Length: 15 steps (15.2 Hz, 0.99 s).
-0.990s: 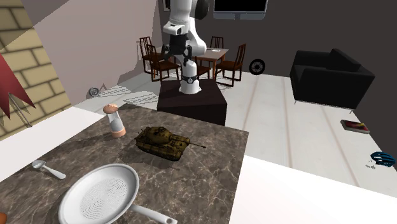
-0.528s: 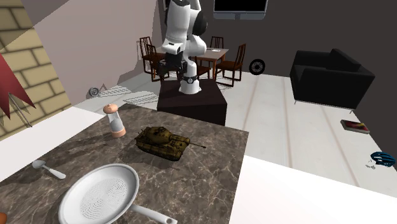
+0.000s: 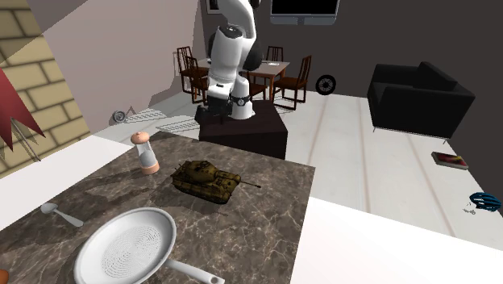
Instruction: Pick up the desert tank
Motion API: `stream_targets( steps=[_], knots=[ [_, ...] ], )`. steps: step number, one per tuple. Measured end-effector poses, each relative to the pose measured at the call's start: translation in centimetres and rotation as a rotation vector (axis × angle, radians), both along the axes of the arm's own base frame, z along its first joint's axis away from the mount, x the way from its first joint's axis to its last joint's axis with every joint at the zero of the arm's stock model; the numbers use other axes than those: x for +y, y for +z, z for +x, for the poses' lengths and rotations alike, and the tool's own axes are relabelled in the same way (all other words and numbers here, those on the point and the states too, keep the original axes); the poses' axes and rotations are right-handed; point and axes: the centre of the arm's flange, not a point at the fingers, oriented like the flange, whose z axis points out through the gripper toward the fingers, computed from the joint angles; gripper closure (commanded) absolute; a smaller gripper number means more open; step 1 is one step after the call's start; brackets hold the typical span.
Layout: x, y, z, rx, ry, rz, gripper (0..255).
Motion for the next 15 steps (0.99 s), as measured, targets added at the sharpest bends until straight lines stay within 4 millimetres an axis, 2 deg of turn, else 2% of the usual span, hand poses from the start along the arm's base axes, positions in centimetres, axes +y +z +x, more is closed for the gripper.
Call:
stream_targets(
  steps=[9,12,15],
  knots=[
    [0.2,-8.0,8.5,0.054,0.257,-0.035,0],
    [0.4,-9.8,9.7,0.061,0.290,-0.039,0],
    [0.5,-11.6,9.8,0.062,0.295,-0.040,0]
  ],
)
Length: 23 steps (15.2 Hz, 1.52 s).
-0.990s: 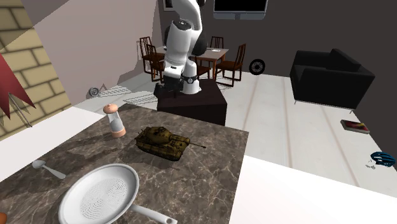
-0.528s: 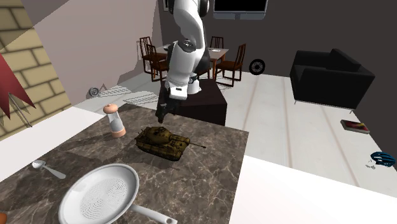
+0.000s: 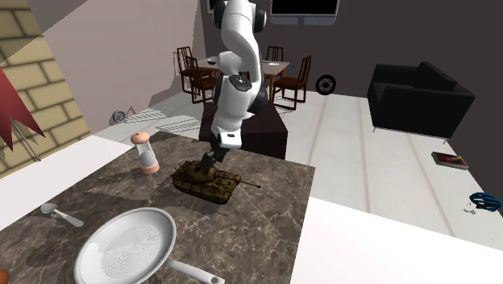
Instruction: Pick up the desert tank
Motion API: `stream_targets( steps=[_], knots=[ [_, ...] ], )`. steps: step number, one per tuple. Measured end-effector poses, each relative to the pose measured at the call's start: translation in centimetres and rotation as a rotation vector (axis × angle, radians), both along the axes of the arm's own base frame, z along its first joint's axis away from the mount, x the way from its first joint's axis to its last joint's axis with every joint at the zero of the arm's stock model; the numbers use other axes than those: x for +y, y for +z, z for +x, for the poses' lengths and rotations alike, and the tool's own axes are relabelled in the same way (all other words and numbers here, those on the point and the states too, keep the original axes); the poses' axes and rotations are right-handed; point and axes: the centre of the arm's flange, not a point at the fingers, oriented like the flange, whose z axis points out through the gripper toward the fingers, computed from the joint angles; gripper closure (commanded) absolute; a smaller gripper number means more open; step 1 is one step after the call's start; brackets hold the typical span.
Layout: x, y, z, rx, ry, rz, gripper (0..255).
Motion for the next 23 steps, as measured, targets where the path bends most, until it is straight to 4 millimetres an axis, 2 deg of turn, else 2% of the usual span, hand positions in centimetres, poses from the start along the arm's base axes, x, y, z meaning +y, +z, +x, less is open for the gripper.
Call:
stream_targets(
  steps=[3,4,15,23],
  knots=[
    [0.0,-1.4,0.0,0.000,0.001,0.000,0],
    [0.0,-1.7,0.0,0.000,0.000,0.000,255],
    [0.1,-1.6,0.0,0.000,0.001,0.000,255],
    [0.0,2.3,-0.1,0.002,0.001,0.000,255]
  ],
)
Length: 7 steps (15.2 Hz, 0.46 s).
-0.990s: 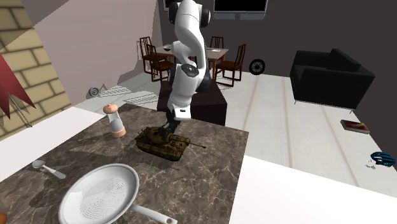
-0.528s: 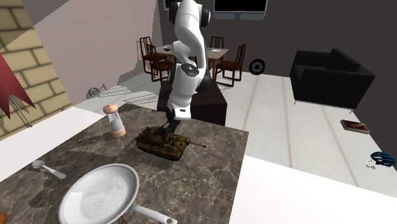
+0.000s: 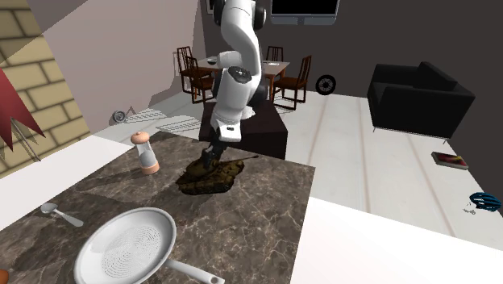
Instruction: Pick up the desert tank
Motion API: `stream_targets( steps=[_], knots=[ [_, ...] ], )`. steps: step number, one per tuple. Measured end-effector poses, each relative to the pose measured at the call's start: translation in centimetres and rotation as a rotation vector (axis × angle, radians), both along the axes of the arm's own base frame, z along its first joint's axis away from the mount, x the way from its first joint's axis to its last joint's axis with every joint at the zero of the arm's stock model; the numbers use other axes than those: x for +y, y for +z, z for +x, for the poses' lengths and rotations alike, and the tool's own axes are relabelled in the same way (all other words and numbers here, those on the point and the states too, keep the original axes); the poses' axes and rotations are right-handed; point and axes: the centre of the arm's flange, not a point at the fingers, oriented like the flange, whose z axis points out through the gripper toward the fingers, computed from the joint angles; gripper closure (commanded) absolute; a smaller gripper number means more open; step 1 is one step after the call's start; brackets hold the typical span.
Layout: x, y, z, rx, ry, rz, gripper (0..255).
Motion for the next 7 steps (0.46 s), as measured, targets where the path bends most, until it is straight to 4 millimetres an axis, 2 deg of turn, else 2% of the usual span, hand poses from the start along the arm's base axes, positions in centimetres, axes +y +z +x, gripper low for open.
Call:
stream_targets(
  steps=[7],
  knots=[
    [0.1,3.5,0.0,0.000,0.000,0.000,255]
  ],
)
